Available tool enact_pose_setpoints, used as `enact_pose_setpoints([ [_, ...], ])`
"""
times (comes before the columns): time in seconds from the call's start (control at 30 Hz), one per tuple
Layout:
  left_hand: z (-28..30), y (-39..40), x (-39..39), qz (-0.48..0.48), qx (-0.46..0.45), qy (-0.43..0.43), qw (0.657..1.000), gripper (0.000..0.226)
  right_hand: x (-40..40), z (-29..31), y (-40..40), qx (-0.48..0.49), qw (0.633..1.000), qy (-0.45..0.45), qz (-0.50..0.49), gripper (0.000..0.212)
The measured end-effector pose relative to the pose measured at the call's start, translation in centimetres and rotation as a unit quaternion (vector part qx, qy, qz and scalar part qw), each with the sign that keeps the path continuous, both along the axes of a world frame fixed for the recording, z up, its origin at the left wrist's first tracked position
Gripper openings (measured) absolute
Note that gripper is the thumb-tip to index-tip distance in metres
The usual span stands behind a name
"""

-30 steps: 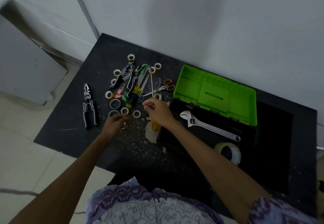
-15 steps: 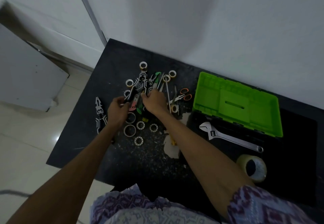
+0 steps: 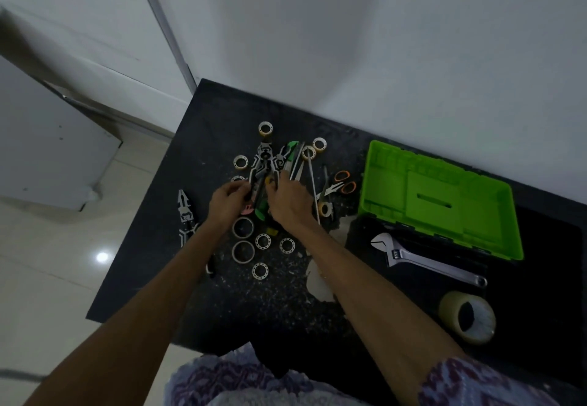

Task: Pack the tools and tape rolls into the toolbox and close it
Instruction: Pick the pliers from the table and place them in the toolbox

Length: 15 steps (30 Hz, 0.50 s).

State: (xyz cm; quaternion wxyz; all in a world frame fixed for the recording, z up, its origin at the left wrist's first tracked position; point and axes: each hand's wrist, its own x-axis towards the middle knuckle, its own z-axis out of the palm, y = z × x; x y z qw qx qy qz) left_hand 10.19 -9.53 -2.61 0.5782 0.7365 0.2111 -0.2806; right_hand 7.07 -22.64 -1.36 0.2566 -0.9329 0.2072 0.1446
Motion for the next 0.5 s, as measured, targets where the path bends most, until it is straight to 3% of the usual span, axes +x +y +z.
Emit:
enact_pose_setpoints([
  [0.13, 1.3, -1.2, 0.0, 0.026, -0.075, 0.037, 0.996, 0.021, -2.2, 0.3, -0.7, 0.019, 0.999, -0.033, 0.000, 0.046],
  [0.3, 2.7, -2.3, -0.7, 0.018, -0.142, 0.046, 0.989, 0.024, -5.4, 2.1, -2.5, 0.011, 0.996, -0.081, 0.020, 0.024],
  [0.5, 4.6, -4.9, -4.5, -0.077, -0.128, 0.005, 0.989, 0.042, -10.7, 3.7, -6.3, -0.062, 0.990, -0.116, 0.048, 0.035],
])
